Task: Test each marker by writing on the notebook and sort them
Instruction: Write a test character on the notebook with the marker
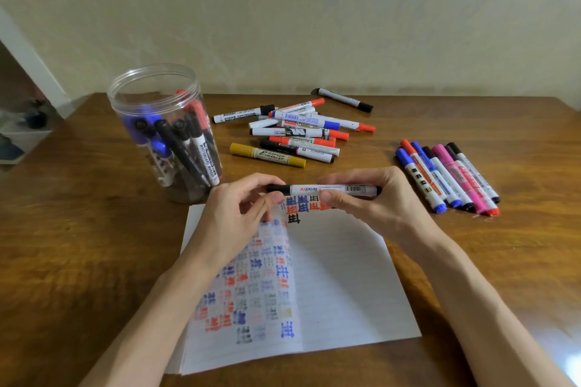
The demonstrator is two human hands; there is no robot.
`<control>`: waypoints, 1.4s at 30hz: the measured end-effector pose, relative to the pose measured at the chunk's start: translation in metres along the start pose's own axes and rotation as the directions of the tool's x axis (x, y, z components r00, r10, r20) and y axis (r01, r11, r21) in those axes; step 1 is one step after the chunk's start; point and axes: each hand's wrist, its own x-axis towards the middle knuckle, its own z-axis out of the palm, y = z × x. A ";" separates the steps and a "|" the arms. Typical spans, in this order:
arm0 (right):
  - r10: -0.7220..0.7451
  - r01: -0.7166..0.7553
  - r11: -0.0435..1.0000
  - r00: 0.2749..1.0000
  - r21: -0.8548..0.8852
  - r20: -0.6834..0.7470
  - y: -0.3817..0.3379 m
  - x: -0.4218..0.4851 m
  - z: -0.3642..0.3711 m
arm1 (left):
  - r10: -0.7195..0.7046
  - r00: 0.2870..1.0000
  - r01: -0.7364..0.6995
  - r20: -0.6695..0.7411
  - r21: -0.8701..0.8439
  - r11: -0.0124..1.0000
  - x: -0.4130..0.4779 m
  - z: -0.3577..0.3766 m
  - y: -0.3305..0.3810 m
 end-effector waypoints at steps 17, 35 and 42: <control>-0.130 0.131 0.989 0.991 0.072 -0.010 0.012 0.001 0.017 | 0.115 0.981 -0.101 -0.154 0.095 0.990 -0.001 0.006 0.005; -0.130 0.139 0.987 0.985 0.078 -0.113 0.006 0.007 0.021 | 0.074 0.970 -0.147 -0.232 -0.312 0.939 0.009 -0.014 0.045; -0.134 0.134 0.991 0.991 0.010 -0.021 0.004 0.005 0.030 | 0.151 0.917 -0.249 -0.369 -0.233 0.940 0.027 -0.047 0.068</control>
